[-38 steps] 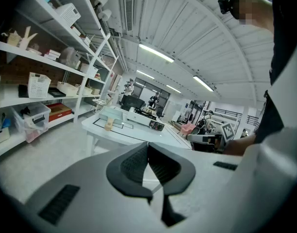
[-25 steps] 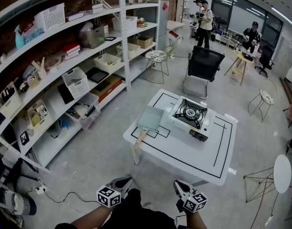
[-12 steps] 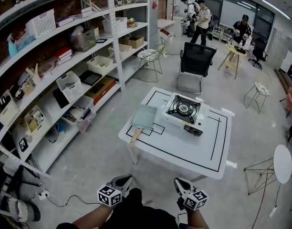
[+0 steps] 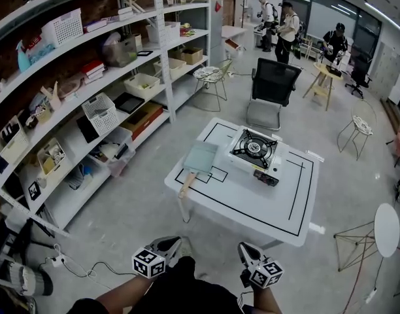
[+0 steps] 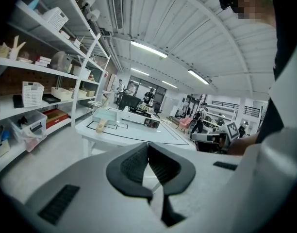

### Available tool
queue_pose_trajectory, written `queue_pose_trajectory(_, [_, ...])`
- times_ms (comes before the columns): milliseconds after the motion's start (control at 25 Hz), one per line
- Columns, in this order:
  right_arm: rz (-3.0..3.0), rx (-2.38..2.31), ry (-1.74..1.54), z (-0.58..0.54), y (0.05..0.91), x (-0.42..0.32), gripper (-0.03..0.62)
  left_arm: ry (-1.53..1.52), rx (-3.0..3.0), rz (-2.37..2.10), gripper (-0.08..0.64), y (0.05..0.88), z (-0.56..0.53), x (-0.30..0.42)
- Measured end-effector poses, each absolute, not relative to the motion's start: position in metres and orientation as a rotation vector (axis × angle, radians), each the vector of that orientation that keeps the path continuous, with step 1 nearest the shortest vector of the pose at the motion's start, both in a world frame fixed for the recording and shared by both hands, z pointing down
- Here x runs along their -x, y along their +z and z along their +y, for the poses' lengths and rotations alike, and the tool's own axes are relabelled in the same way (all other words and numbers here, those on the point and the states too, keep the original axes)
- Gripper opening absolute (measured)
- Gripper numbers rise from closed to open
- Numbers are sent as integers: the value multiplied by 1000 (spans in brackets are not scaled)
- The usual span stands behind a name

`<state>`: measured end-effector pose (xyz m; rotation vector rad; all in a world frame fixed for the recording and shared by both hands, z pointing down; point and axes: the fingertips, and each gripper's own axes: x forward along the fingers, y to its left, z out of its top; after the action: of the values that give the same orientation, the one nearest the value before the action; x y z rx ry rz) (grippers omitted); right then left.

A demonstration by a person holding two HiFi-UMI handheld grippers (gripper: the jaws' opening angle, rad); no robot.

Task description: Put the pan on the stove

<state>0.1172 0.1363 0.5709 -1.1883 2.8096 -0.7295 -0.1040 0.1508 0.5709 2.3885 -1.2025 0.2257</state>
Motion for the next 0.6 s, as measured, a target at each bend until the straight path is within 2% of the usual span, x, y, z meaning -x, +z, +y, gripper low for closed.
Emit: queue_pose_trajectory(600, [2819, 1185, -744, 123, 571, -115, 26, 216, -2372, -1222, 11, 572, 137, 106])
